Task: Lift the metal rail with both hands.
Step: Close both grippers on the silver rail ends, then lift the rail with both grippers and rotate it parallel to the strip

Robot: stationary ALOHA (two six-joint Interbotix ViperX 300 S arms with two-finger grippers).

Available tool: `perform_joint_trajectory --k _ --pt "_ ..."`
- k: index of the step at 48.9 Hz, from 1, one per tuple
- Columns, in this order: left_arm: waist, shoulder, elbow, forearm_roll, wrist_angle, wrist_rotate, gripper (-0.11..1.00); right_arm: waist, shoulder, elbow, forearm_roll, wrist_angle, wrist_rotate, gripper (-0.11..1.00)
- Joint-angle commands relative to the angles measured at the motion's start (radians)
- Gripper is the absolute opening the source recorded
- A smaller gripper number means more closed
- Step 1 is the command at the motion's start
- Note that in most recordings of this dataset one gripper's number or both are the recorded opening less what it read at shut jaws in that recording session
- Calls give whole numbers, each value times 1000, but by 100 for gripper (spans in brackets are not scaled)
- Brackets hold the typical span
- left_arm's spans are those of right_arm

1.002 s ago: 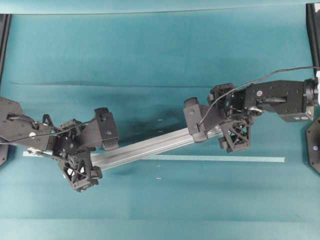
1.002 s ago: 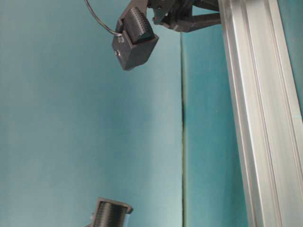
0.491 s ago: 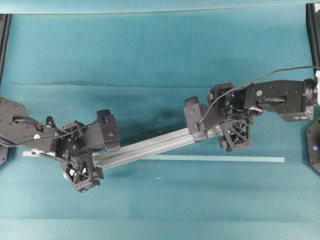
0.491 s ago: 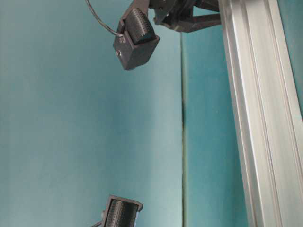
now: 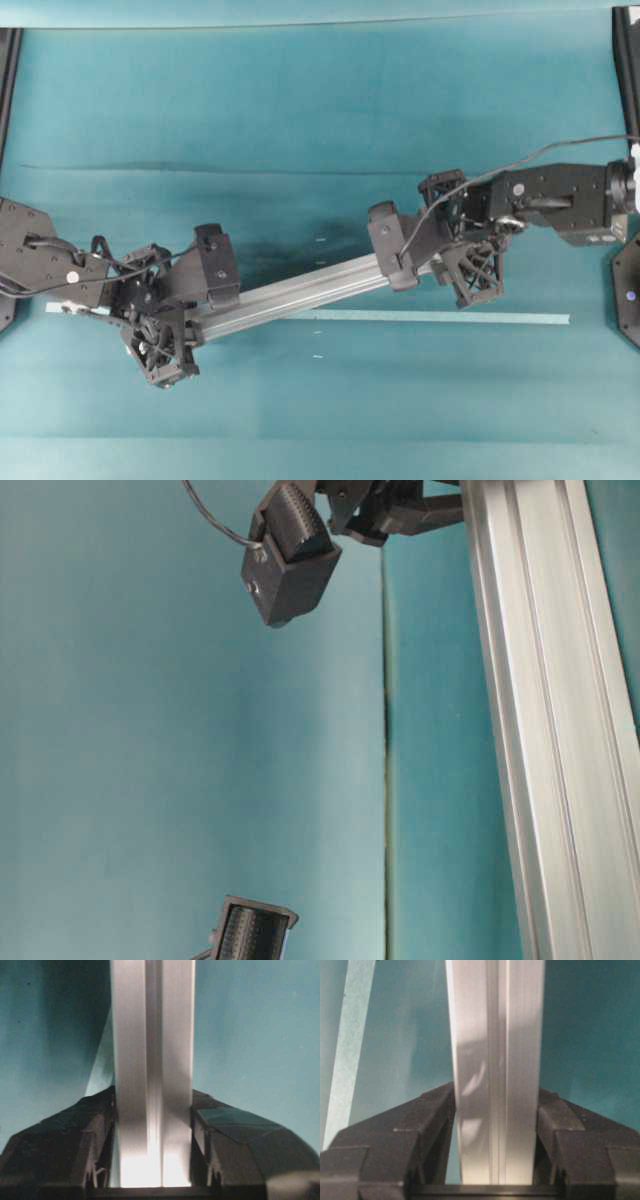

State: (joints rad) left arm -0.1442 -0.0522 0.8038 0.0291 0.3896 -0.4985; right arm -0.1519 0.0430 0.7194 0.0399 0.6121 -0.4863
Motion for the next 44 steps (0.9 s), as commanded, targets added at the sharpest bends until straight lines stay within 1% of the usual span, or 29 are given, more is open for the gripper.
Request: perform_joint_trajectory --k 1,22,29,37,44 --pt "5 -8 -9 2 -8 -6 32 3 5 -5 0 -2 -6 44" --pt "5 -9 -12 2 -5 -5 32 2 3 -11 3 0 -5 43" --pt "5 -40 -23 2 14 -3 32 -6 -15 -34 6 14 6 43" --pt "6 -106 -54 2 97 6 32 -8 -57 -94 11 104 8 44" --pt "18 -187 -92 2 235 32 32 -9 -112 -153 14 213 20 43"
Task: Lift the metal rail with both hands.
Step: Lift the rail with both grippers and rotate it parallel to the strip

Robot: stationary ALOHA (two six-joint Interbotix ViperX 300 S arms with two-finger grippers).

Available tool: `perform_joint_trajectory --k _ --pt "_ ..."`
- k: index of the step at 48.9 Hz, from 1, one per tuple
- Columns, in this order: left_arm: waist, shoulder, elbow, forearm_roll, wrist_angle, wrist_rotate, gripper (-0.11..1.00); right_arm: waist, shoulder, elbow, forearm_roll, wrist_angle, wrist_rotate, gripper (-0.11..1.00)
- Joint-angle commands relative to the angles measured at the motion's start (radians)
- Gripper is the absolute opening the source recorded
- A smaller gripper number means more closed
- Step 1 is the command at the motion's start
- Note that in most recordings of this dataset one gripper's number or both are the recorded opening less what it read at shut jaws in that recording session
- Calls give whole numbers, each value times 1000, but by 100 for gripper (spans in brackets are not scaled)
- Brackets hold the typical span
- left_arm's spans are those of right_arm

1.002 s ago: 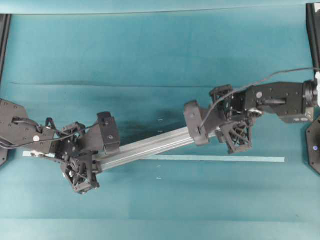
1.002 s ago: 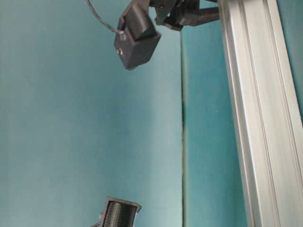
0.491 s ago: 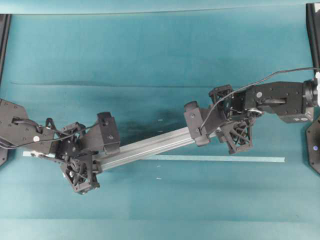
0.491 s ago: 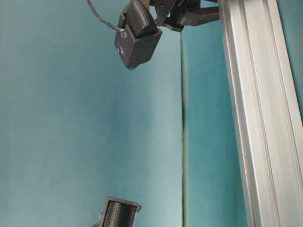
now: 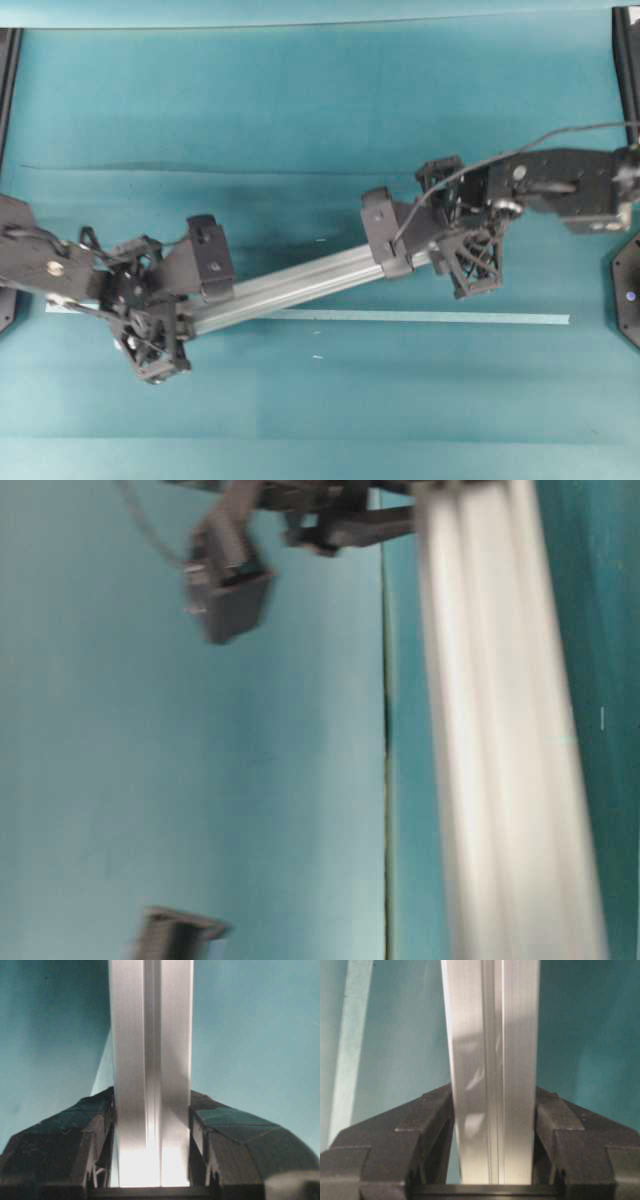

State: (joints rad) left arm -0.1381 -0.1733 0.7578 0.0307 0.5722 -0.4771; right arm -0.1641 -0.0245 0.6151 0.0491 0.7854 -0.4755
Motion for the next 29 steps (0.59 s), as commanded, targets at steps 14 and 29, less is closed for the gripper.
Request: perform_joint_trajectory --k 14,29 --pt "100 -232 -153 0 273 100 32 5 -161 -181 9 273 103 43" --pt "167 -311 -261 0 451 249 32 37 -219 -356 48 471 232 40"
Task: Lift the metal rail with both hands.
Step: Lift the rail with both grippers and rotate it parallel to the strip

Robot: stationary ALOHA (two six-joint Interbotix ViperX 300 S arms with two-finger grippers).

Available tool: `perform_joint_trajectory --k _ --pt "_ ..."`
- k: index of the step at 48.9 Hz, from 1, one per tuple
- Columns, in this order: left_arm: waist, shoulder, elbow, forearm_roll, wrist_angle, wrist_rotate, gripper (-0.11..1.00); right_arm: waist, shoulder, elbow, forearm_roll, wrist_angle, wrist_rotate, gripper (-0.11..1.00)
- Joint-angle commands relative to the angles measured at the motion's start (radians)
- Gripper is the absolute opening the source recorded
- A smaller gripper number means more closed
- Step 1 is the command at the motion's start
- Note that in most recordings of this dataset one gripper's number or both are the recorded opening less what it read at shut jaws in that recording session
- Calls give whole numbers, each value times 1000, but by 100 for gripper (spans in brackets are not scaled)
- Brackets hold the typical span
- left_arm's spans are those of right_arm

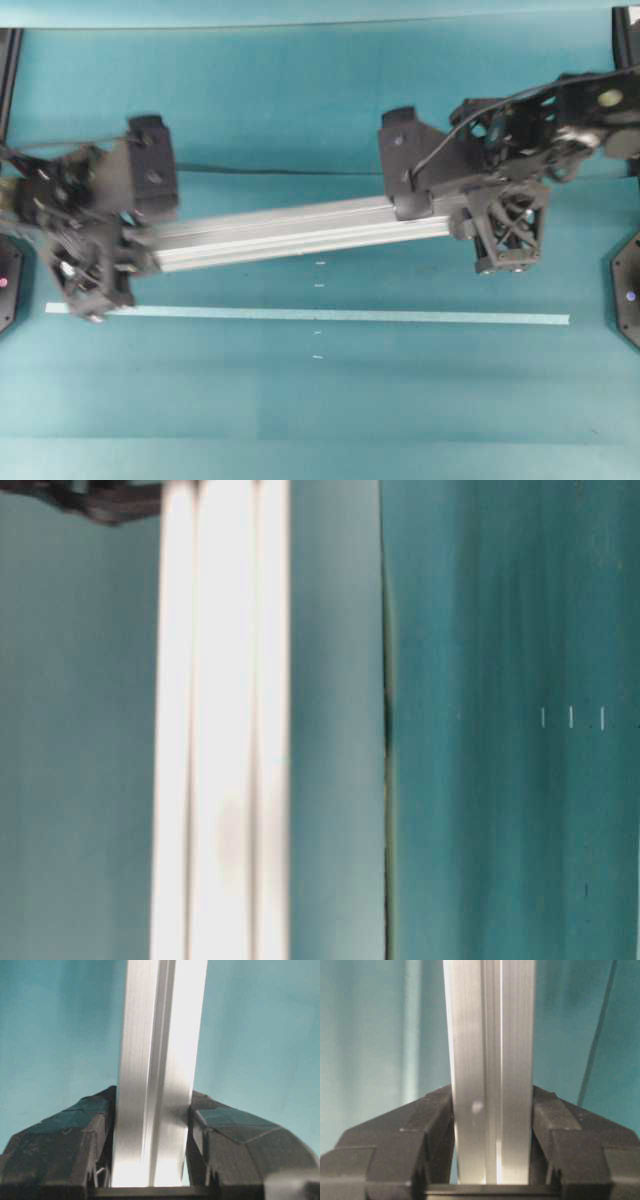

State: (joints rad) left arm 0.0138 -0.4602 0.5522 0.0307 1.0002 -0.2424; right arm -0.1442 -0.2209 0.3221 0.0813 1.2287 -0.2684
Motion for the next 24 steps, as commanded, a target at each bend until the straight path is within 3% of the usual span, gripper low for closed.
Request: perform_joint_trajectory --k 1,14,24 --pt "15 -26 -63 0 28 23 32 25 -23 -75 17 35 32 40" --pt "48 -21 -156 2 91 98 32 78 -18 -204 18 152 129 40" --pt "71 -14 -241 2 146 103 32 100 -20 -212 18 170 235 38"
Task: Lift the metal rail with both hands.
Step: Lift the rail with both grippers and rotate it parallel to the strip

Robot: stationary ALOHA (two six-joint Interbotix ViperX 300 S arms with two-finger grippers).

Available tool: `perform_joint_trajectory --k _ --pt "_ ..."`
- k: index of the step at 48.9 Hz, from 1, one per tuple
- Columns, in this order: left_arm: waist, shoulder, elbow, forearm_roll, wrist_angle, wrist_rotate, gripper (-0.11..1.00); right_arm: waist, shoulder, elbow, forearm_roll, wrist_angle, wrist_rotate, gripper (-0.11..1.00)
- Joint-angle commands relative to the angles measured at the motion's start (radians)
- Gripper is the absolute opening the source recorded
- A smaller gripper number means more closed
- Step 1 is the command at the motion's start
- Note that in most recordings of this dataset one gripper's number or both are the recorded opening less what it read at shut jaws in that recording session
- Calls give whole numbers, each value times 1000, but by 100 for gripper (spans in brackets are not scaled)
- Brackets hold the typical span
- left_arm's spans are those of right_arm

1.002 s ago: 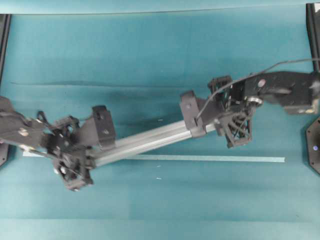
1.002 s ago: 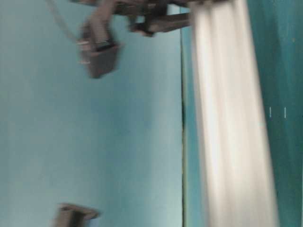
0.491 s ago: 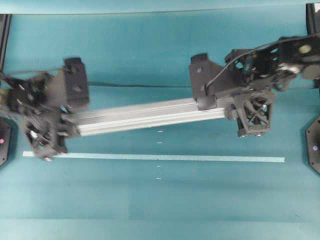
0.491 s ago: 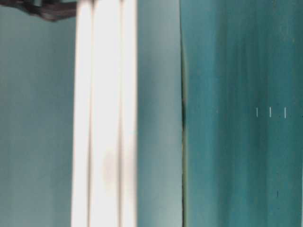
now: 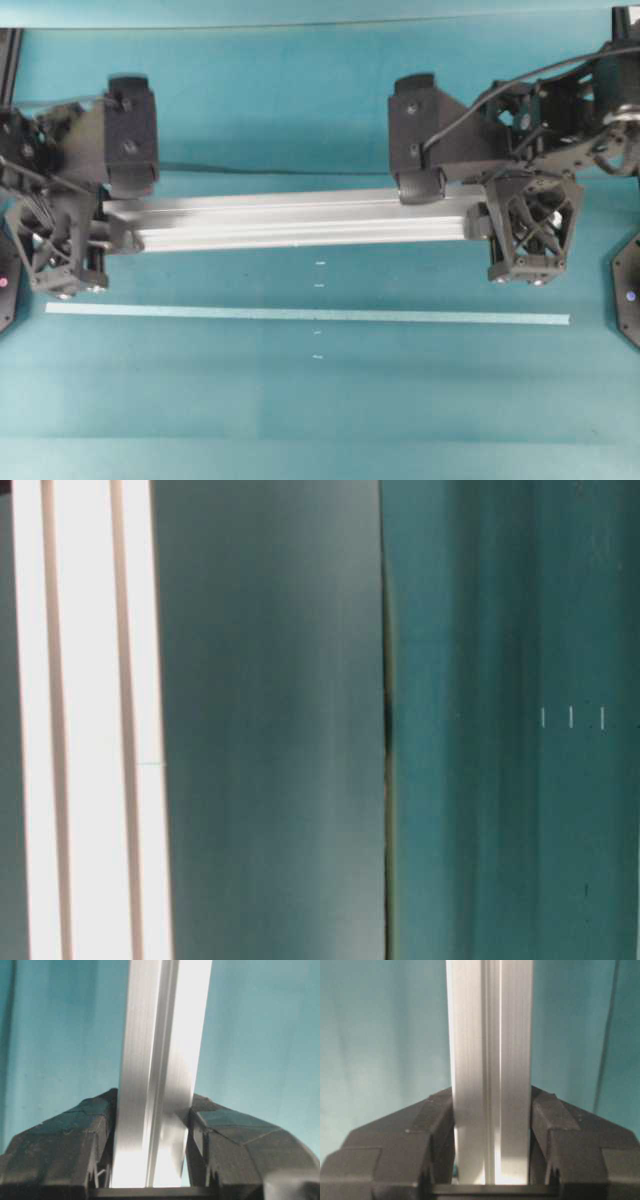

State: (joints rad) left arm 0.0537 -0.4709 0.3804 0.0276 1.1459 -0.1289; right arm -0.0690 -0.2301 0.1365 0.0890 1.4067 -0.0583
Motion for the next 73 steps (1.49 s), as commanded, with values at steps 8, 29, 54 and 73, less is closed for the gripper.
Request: perform_joint_trajectory --k 8,29,54,73 --pt "32 14 -146 5 43 -9 32 34 -25 -41 12 -8 58 38" --pt "46 124 -488 5 244 58 32 38 -20 -311 6 199 127 38" --pt "49 236 -782 6 443 61 32 32 -2 -449 -35 253 124 38" --pt "52 245 -781 5 442 66 32 32 2 -436 -48 252 123 38"
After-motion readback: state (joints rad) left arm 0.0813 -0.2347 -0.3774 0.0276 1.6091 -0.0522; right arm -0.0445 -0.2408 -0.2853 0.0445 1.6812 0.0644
